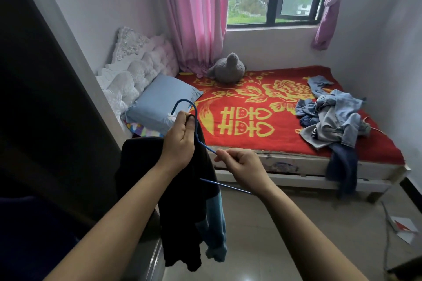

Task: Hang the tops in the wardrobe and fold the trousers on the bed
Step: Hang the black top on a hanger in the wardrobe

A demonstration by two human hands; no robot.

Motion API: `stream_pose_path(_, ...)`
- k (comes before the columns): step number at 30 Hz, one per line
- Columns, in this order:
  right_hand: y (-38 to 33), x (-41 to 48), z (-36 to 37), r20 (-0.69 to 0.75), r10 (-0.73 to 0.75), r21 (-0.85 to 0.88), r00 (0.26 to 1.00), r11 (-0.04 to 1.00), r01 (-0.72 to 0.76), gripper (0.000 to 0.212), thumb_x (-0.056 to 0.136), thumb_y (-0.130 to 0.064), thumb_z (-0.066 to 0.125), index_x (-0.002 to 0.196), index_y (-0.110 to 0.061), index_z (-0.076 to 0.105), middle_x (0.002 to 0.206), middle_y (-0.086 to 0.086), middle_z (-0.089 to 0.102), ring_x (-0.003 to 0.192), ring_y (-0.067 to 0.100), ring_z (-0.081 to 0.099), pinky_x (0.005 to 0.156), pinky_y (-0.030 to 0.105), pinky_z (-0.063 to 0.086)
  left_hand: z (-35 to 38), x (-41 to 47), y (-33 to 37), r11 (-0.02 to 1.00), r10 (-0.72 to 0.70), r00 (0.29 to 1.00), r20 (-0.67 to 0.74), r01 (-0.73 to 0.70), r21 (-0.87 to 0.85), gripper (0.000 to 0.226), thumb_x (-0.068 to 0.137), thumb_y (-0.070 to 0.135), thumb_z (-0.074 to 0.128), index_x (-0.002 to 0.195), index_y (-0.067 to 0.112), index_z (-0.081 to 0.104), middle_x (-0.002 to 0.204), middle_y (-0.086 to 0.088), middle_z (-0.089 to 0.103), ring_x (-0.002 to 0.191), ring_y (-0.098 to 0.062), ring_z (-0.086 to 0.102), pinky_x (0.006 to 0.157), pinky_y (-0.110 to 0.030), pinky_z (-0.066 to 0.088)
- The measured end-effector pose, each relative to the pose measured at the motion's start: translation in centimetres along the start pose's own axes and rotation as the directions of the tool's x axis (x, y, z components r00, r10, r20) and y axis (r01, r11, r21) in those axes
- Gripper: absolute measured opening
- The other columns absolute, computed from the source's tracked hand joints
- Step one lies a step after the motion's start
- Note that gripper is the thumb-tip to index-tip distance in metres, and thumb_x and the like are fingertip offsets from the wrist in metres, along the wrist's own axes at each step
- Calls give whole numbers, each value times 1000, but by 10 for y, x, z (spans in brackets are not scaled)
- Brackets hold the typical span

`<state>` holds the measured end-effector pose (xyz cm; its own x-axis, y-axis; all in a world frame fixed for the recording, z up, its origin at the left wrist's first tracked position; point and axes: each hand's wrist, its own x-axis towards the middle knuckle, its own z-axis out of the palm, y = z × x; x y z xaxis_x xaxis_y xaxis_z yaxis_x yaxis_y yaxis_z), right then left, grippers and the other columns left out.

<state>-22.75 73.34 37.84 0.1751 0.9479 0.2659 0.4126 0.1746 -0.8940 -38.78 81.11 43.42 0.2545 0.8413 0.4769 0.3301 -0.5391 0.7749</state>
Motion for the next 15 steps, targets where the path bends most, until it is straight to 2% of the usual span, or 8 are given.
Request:
stream_pose_path(4, 2, -2, -3, 20, 0, 37, 1000, 999, -1, 29, 95, -45, 60, 80, -27, 76, 51, -4, 44, 49, 10, 37, 53, 26, 33, -6, -6, -1, 992, -7, 997, 77, 16, -125, 20, 106, 14, 35, 89, 9, 45, 75, -1, 47, 65, -9, 45, 62, -17, 39)
stream_pose_path(5, 3, -2, -3, 20, -3, 43, 1000, 999, 2, 28, 95, -46, 60, 80, -28, 76, 51, -6, 44, 49, 9, 37, 52, 25, 32, -8, -6, -2, 988, -17, 995, 100, 32, -154, 20, 105, 14, 34, 90, 6, 46, 76, -8, 49, 68, -18, 47, 66, -22, 42)
stream_pose_path(7, 2, -3, -3, 14, -12, 52, 1000, 999, 11, 28, 94, -48, 60, 79, -30, 75, 51, -4, 44, 49, 12, 37, 51, 32, 32, -9, -6, -3, 986, -21, 986, 163, 47, -158, 23, 101, 22, 35, 95, 4, 49, 83, -19, 54, 77, -32, 52, 73, -36, 45)
stream_pose_path(8, 1, -2, -3, 5, -21, 53, 1000, 998, 21, 28, 94, -48, 60, 79, -30, 75, 52, 1, 45, 50, 16, 38, 51, 35, 34, -8, -6, -3, 995, -19, 982, 189, 37, -96, 27, 98, 31, 35, 97, 8, 50, 83, -15, 58, 78, -29, 56, 74, -38, 46)
stream_pose_path(9, 1, -1, -3, -10, -31, 41, 999, 999, 32, 27, 94, -47, 61, 78, -31, 75, 53, 5, 49, 50, 18, 41, 51, 37, 37, -5, -6, -4, 1000, -5, 980, 200, 5, 3, 30, 97, 40, 36, 97, 14, 52, 80, -6, 60, 77, -20, 58, 73, -35, 47)
stream_pose_path(11, 0, 0, -2, -60, -65, -8, 996, 998, 65, 25, 94, -44, 63, 78, -30, 75, 57, 3, 61, 51, 16, 53, 55, 34, 44, 1, -5, -7, 983, 40, 987, 158, -67, 169, 39, 100, 54, 34, 91, 20, 52, 73, 6, 58, 68, -7, 57, 63, -27, 44)
stream_pose_path(13, -3, 1, 0, -144, -151, -92, 978, 986, 139, 20, 93, -39, 65, 82, -27, 76, 61, -12, 64, 59, 4, 61, 60, 23, 47, 6, 1, -9, 964, 76, 996, 51, -87, 251, 45, 99, 55, 28, 85, 19, 50, 66, 3, 58, 59, -9, 56, 56, -25, 38)
stream_pose_path(15, -7, 1, 3, -254, -274, -224, 928, 950, 219, 13, 93, -34, 68, 91, -24, 76, 77, -15, 64, 75, 2, 61, 70, 22, 48, 10, 9, -7, 942, 118, 993, -11, -109, 318, 42, 99, 52, 25, 84, 19, 46, 62, 2, 55, 55, -11, 54, 52, -24, 32)
